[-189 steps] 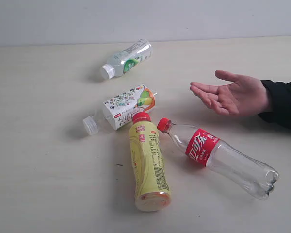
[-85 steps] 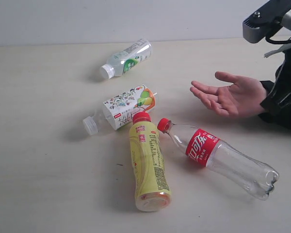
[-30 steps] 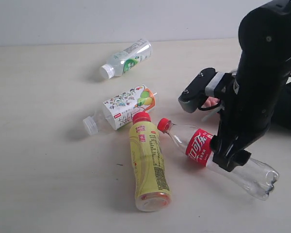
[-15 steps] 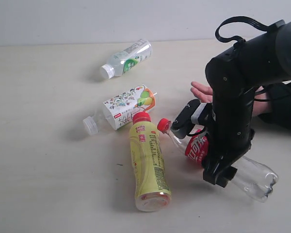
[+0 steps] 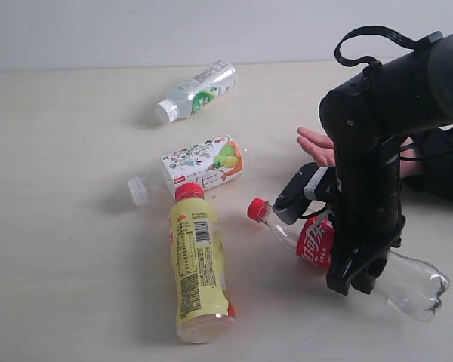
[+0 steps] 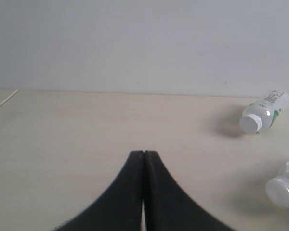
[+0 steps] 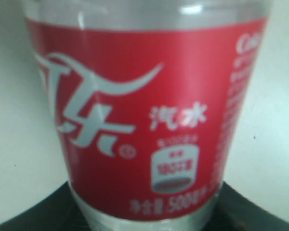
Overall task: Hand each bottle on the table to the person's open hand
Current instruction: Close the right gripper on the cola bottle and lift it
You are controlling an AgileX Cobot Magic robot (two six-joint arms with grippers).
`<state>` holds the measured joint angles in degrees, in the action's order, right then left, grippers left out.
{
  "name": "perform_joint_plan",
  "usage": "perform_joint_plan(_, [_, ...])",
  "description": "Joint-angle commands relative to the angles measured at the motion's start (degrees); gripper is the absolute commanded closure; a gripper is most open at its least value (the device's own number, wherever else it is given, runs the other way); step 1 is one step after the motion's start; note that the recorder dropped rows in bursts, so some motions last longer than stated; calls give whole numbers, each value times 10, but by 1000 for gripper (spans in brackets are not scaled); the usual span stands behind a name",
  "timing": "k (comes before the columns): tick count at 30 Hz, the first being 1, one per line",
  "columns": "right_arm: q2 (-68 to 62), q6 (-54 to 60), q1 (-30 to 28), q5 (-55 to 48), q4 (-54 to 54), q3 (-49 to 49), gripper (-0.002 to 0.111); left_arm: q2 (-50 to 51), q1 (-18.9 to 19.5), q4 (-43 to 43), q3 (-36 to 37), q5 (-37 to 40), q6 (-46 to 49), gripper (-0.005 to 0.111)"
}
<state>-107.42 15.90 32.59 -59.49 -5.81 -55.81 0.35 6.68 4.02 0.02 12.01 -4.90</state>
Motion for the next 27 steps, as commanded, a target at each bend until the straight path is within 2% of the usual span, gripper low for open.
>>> perform_joint_plan(1, [1,0,1,-5,-5,-1,108,-3,1,1,0,-3,1,107])
perform_joint_plan(14, [9,-7,1,-18,-5,-1,108,-3,1,1,0,-3,1,107])
perform_joint_plan(27, [115,-31,1,-49,13,-1,108,-3,1,1,0,-3,1,107])
